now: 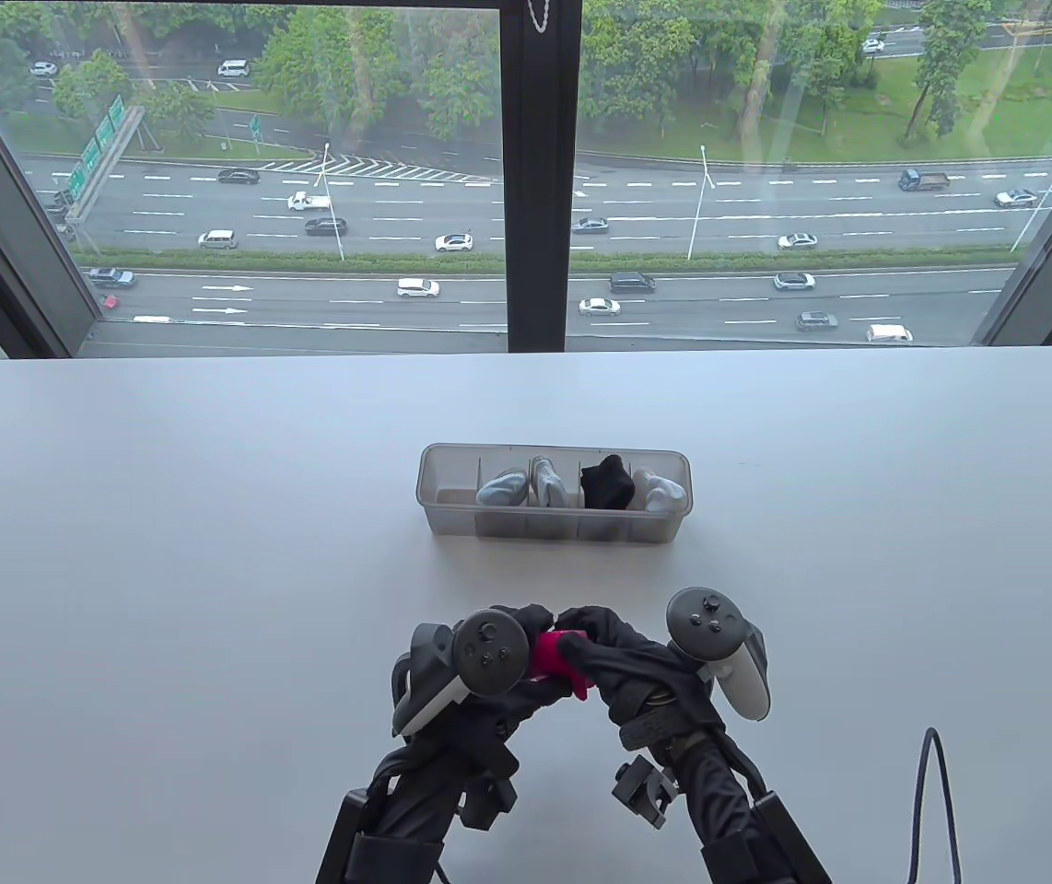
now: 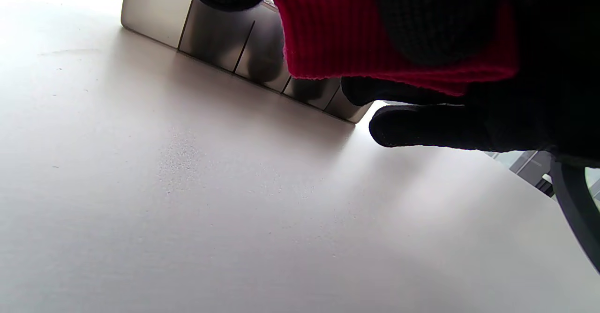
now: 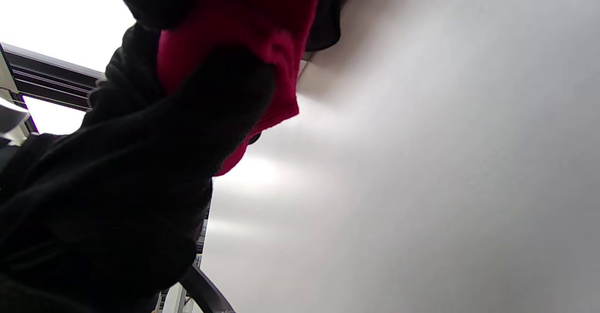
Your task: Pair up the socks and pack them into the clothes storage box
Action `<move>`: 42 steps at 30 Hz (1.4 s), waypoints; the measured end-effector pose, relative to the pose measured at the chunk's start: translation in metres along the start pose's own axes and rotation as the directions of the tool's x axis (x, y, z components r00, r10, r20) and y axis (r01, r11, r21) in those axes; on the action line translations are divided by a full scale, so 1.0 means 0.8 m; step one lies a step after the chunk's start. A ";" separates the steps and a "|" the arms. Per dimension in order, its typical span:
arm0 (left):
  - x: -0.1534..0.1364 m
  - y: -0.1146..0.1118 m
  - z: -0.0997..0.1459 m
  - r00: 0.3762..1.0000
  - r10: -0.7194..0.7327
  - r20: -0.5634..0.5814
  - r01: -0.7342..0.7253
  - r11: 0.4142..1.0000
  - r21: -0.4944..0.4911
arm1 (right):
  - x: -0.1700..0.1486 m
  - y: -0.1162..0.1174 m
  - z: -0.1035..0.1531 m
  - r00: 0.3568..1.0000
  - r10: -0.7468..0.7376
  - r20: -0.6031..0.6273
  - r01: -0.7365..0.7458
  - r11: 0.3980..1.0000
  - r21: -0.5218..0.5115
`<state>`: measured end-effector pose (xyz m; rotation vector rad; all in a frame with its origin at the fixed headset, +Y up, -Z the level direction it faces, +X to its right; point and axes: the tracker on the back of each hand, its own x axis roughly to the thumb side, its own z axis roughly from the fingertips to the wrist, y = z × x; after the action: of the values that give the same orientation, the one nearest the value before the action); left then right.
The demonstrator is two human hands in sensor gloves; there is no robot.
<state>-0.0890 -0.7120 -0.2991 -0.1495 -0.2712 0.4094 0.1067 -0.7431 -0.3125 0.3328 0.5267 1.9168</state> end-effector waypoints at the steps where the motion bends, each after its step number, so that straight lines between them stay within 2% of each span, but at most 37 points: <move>1: -0.001 0.001 0.000 1.000 -0.010 -0.001 0.010 1.000 0.014 | 0.001 0.001 0.000 1.000 0.013 0.003 -0.013 1.000 0.007; 5: -0.005 -0.003 -0.001 1.000 -0.014 0.000 0.014 1.000 -0.008 | 0.009 0.002 0.001 0.997 0.064 0.039 -0.065 0.998 0.022; 8: -0.003 -0.006 0.001 1.000 -0.029 0.006 0.029 0.999 0.016 | 0.010 -0.004 0.002 0.983 0.180 0.018 -0.179 0.983 -0.047; 10: 0.004 -0.004 0.003 0.999 -0.054 0.007 0.053 0.997 0.049 | 0.005 -0.004 0.003 0.988 0.153 -0.014 -0.153 0.986 -0.064; 12: 0.012 -0.003 0.004 0.997 -0.064 0.038 0.061 0.996 0.060 | 0.001 -0.006 0.003 0.998 0.057 -0.022 -0.059 0.996 -0.069; 16: 0.005 -0.005 -0.001 0.999 -0.017 0.052 0.020 0.998 -0.053 | -0.002 -0.007 0.003 1.000 -0.015 -0.011 0.015 0.999 -0.052; 17: 0.002 -0.007 -0.002 0.999 -0.018 0.039 0.022 0.994 -0.105 | -0.001 -0.004 0.002 0.998 -0.064 -0.011 0.064 0.997 -0.031; 18: 0.000 -0.007 -0.002 0.999 -0.052 0.009 0.052 0.993 -0.105 | 0.002 0.000 0.001 0.995 -0.101 -0.013 0.101 0.995 -0.007; 22: 0.003 -0.004 0.000 0.992 -0.120 -0.026 0.120 0.993 0.012 | 0.008 0.004 0.001 0.999 0.028 0.018 -0.028 1.000 -0.004; 26: -0.003 -0.004 -0.001 0.998 -0.064 -0.010 0.063 0.998 -0.023 | 0.016 0.007 0.001 0.994 0.090 0.065 -0.094 0.994 0.061; 28: -0.006 -0.004 0.000 0.999 -0.050 -0.005 0.050 0.998 -0.025 | 0.016 0.005 0.001 0.983 0.175 0.049 -0.175 0.984 -0.003; 32: 0.001 -0.006 0.002 0.995 -0.096 0.000 0.096 0.995 -0.001 | 0.008 0.002 0.002 0.979 0.205 -0.013 -0.206 0.975 -0.082; 35: 0.005 -0.007 -0.001 0.997 -0.070 0.036 0.071 0.997 -0.017 | 0.005 0.000 0.002 0.992 0.123 -0.015 -0.123 0.990 -0.068; 37: 0.005 -0.007 -0.001 0.997 -0.081 0.019 0.081 0.997 -0.006 | 0.006 0.001 0.001 0.992 0.126 -0.001 -0.125 0.990 -0.061; 42: -0.004 -0.002 0.000 0.999 -0.014 0.032 0.014 1.000 -0.008 | 0.004 0.002 -0.001 0.999 -0.009 0.038 0.007 0.999 0.051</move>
<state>-0.0910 -0.7149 -0.2997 -0.1489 -0.3054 0.3972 0.1039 -0.7409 -0.3122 0.3992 0.5509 1.8883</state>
